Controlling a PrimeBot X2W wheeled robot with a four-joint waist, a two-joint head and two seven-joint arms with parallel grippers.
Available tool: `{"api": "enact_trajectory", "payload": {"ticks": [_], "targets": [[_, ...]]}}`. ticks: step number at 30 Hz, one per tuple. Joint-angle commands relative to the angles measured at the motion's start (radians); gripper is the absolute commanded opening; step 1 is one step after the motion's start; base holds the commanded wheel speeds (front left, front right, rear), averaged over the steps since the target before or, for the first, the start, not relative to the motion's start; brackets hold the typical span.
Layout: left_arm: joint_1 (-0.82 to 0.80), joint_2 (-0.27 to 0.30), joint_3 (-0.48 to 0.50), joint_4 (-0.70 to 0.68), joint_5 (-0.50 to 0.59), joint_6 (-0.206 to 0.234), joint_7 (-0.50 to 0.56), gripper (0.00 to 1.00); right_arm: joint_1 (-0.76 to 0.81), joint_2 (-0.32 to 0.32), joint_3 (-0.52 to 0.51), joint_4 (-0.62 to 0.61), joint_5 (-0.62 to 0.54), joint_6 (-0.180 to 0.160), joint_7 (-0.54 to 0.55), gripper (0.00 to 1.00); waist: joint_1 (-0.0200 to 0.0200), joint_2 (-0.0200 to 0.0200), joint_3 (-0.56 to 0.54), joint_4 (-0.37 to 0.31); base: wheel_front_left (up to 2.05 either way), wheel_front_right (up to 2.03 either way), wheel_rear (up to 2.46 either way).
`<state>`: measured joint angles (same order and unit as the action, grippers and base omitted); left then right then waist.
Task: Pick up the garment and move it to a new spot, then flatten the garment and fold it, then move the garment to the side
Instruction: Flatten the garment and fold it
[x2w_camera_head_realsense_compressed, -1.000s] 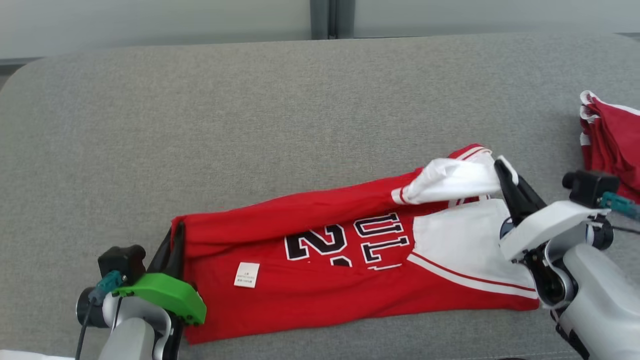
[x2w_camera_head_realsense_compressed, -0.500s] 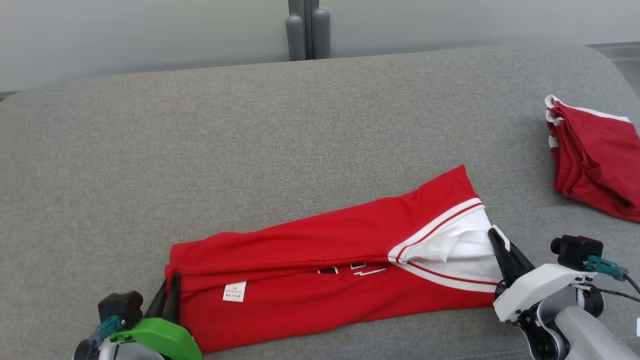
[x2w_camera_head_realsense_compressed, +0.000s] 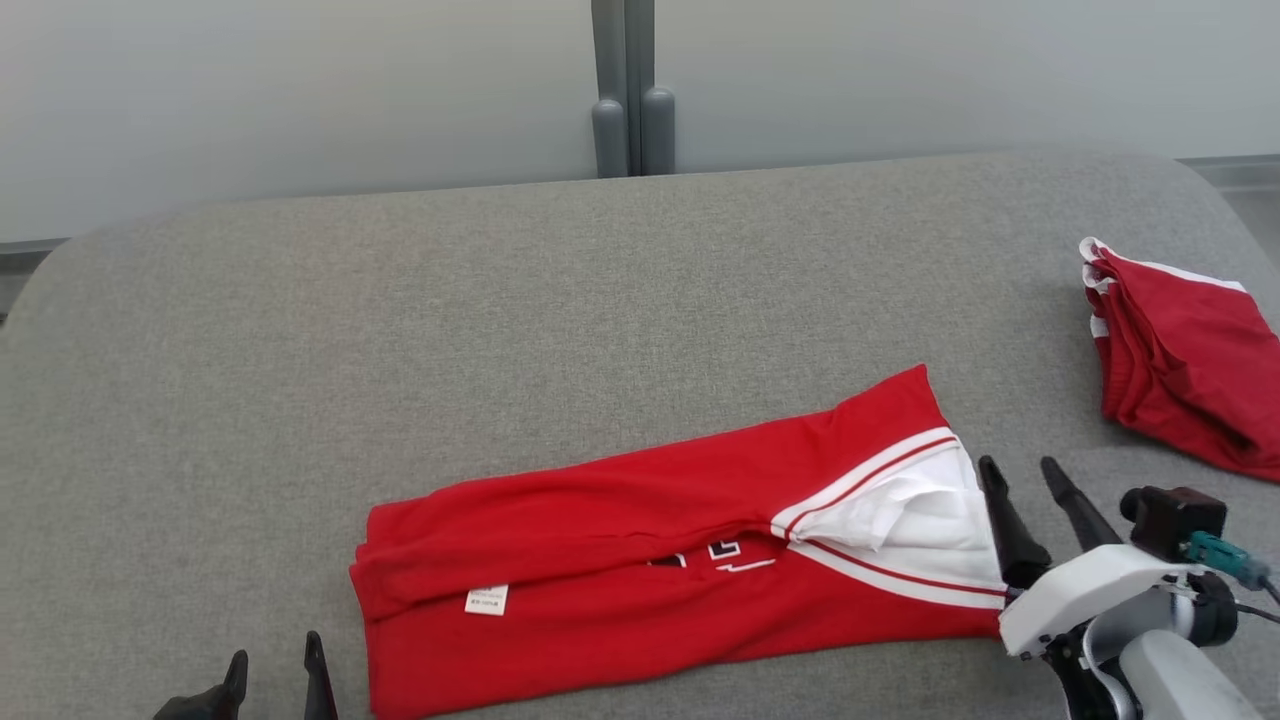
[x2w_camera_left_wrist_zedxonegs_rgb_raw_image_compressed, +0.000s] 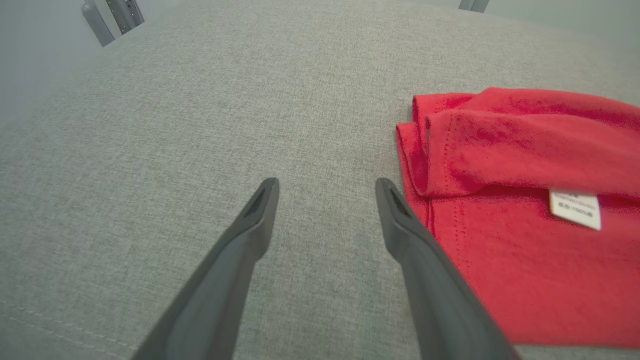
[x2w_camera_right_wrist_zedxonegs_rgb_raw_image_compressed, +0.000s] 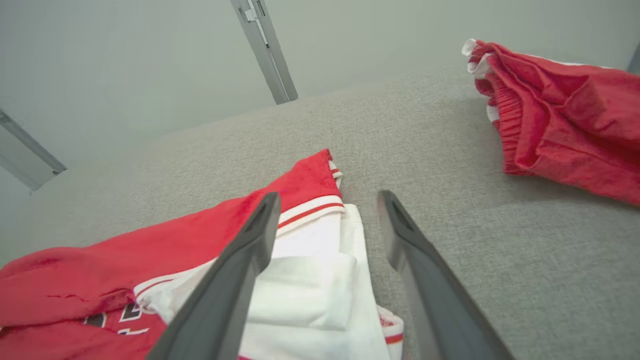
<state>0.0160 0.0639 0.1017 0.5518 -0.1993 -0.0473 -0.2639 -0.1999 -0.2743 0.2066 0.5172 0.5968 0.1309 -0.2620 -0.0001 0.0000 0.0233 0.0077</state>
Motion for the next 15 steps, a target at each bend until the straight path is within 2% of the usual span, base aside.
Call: {"api": "enact_trajectory", "payload": {"ticks": [1, 9, 15], "targets": [[0.009, -0.004, 0.005, -0.007, 0.006, -0.007, 0.000, 1.00, 0.010, 0.008, 0.013, -0.007, -0.015, -0.001, -0.003, 1.00, 0.0001, 0.0000, -0.015, 0.017, 0.00, 0.00, 0.00], [-0.015, -0.011, -0.001, -0.015, 0.038, -0.032, 0.000, 1.00, 0.027, 0.043, 0.134, 0.000, 0.014, -0.001, -0.003, 1.00, 0.0001, 0.0000, -0.016, 0.048, 0.00, 0.00, 0.00], [-0.002, -0.012, -0.010, 0.007, 0.015, -0.034, 0.000, 1.00, 0.041, 0.058, 0.135, 0.029, 0.064, -0.001, -0.003, 1.00, 0.0001, 0.0000, -0.004, 0.045, 0.00, 0.00, 0.00]]}}
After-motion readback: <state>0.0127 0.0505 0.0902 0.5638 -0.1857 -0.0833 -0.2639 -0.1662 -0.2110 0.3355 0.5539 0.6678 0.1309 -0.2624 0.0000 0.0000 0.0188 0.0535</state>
